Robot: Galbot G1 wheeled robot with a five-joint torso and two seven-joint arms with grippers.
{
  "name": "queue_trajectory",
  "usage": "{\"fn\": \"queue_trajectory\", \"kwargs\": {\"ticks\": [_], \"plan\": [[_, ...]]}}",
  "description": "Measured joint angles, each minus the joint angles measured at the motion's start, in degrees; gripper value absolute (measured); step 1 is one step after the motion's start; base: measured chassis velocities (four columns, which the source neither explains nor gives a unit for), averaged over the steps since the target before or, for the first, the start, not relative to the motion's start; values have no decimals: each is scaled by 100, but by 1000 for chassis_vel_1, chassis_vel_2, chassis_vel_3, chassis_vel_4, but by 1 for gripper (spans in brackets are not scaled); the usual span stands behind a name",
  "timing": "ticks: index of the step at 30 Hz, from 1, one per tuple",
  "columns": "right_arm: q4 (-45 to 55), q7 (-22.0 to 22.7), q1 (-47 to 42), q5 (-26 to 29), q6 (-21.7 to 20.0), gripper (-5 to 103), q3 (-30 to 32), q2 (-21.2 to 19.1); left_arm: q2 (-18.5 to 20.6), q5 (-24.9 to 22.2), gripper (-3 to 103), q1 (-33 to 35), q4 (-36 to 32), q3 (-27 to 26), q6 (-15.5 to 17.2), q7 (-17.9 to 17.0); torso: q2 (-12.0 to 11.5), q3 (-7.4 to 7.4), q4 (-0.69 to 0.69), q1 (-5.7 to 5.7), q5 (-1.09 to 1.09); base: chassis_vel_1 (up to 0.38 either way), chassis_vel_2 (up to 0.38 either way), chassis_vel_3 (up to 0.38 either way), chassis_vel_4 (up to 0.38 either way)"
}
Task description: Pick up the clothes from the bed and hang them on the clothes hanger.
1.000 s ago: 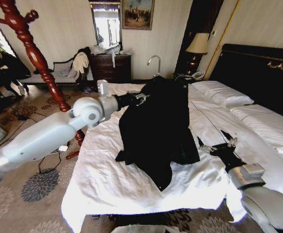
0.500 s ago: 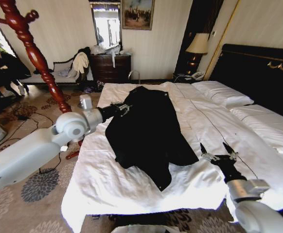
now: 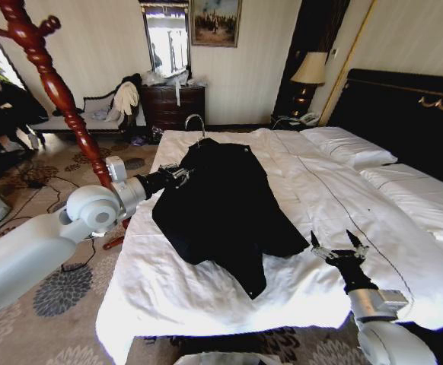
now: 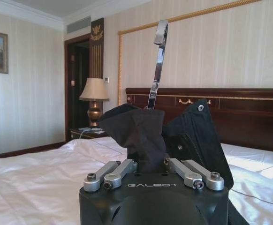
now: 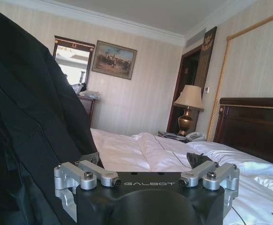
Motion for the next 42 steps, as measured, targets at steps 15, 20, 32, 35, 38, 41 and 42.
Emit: {"fn": "queue_trajectory", "kwargs": {"ticks": [15, 20, 32, 35, 38, 41, 42], "plan": [[8, 5, -4, 9, -16, 100, 7, -17, -144, 581, 17, 553, 287, -725, 196, -777, 0, 0, -1, 1, -1, 0, 0, 0, 0], [10, 6, -4, 11, -19, 100, 9, -18, -260, 667, 17, 170, 356, -813, 411, -925, 0, 0, -1, 1, 1, 0, 0, 0, 0], [14, 9, -4, 14, -23, 100, 10, -21, -245, 942, 17, -489, 411, -942, 1214, -1638, -1, 0, 0, 1, 0, 0, 0, 0, 0], [14, 11, -3, 14, -24, 100, 10, -22, -405, 542, 17, -1163, 556, -728, 1535, -1989, 0, 0, -1, 1, 0, 0, 0, 0, 0], [14, 11, -4, 14, -25, 100, 10, -22, -491, 437, 17, -1496, 654, -643, 1675, -2075, 0, 0, -2, 1, 1, 0, 0, 0, 0], [14, 11, -4, 14, -26, 100, 10, -22, -610, 313, 17, -1953, 824, -517, 1934, -2216, -1, 0, -1, 0, 1, 0, 0, 0, 0], [14, 11, -4, 14, -26, 100, 10, -22, -670, 276, 17, -2219, 923, -423, 2054, -2294, -1, 0, 0, 1, 0, 0, 0, 0, 0]]}}
